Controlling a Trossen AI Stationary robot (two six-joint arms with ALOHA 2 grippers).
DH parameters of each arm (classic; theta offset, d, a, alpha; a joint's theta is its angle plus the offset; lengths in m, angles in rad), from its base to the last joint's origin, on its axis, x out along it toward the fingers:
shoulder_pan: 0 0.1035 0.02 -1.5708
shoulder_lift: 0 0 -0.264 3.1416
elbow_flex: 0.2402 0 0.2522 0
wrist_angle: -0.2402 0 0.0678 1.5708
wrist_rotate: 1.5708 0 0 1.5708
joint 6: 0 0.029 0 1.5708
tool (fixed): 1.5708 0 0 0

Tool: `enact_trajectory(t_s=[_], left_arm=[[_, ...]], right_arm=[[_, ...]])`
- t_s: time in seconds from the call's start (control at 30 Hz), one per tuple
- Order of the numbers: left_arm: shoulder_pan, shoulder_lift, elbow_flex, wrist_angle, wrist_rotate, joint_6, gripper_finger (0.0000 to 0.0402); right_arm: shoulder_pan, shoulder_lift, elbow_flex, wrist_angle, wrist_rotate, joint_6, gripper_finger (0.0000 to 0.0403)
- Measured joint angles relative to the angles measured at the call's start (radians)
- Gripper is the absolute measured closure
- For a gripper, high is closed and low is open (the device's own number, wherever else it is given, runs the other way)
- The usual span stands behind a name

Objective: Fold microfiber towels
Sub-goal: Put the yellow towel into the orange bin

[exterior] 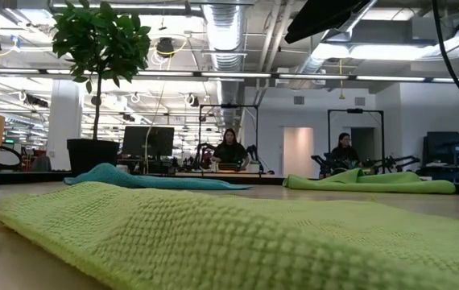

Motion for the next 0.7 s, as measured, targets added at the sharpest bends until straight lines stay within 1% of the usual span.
enact_trajectory(t_s=[0.07, 0.17, 0.23, 0.4, 0.53, 0.63, 0.7], left_arm=[[0.001, -0.002, -0.021, 0.000, -0.018, -0.003, 0.0259], [0.013, -0.002, -0.082, 0.023, 0.010, 0.012, 0.0263], [0.020, -0.001, -0.123, 0.072, 0.019, 0.045, 0.0266], [0.037, 0.000, -0.195, 0.224, 0.020, 0.194, 0.0271], [0.055, -0.001, -0.257, 0.329, 0.041, 0.252, 0.0272], [0.065, -0.001, -0.318, 0.382, 0.088, 0.262, 0.0272], [0.067, -0.001, -0.353, 0.388, 0.127, 0.257, 0.0272]], right_arm=[[0.000, 0.000, 0.000, 0.000, 0.000, 0.000, 0.0168], [0.000, 0.000, 0.000, 0.000, 0.000, 0.000, 0.0168], [0.000, 0.000, 0.000, 0.000, 0.000, 0.000, 0.0168], [0.000, 0.000, 0.000, 0.000, 0.000, 0.000, 0.0168], [0.000, 0.000, 0.000, 0.000, 0.000, 0.000, 0.0168], [0.000, 0.000, 0.000, 0.000, 0.000, 0.000, 0.0168], [0.000, 0.000, 0.000, 0.000, 0.000, 0.000, 0.0168]])
